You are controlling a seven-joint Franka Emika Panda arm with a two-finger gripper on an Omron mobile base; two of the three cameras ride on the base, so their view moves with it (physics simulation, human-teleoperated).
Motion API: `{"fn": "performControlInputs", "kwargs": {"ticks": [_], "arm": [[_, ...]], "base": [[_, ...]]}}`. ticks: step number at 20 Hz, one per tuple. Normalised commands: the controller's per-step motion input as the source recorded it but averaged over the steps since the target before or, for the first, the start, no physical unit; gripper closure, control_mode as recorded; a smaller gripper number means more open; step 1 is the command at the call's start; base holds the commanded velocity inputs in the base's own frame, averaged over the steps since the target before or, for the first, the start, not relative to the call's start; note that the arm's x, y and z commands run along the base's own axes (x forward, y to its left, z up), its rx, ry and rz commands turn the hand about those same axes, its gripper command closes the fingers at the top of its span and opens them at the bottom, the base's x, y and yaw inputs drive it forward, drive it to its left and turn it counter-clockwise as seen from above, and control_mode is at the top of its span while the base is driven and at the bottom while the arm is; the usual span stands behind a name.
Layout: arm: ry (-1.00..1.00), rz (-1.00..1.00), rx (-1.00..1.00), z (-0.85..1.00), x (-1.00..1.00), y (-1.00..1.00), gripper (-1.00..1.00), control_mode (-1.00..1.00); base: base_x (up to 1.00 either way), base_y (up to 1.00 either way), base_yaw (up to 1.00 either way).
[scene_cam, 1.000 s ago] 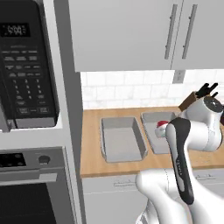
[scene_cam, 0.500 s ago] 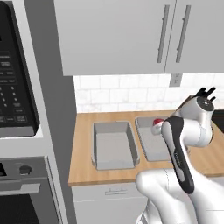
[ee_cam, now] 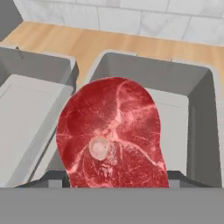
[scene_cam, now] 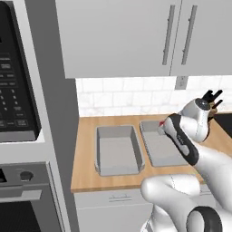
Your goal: Place one bell pepper and one steak in each tupperware on the nearby counter, to pack two identical lunches.
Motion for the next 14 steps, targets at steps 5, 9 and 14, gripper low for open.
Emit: {"fn": "performControlInputs", "kwargs": {"ticks": [5,9,14], "arm": [[0.08,0.06,0.0,-0.42,0.41,-0.41,1.0,-1.0],[0.0,0.02,-0.04,-0.71,0.23,-0.04,1.0,-1.0],[0.0,0.0,-0.01,-0.56,0.29,0.0,1.0,-1.0]], "base": [[0.0,0.0,0.0],[0.0,0.0,0.0],[0.0,0.0,0.0]]}}
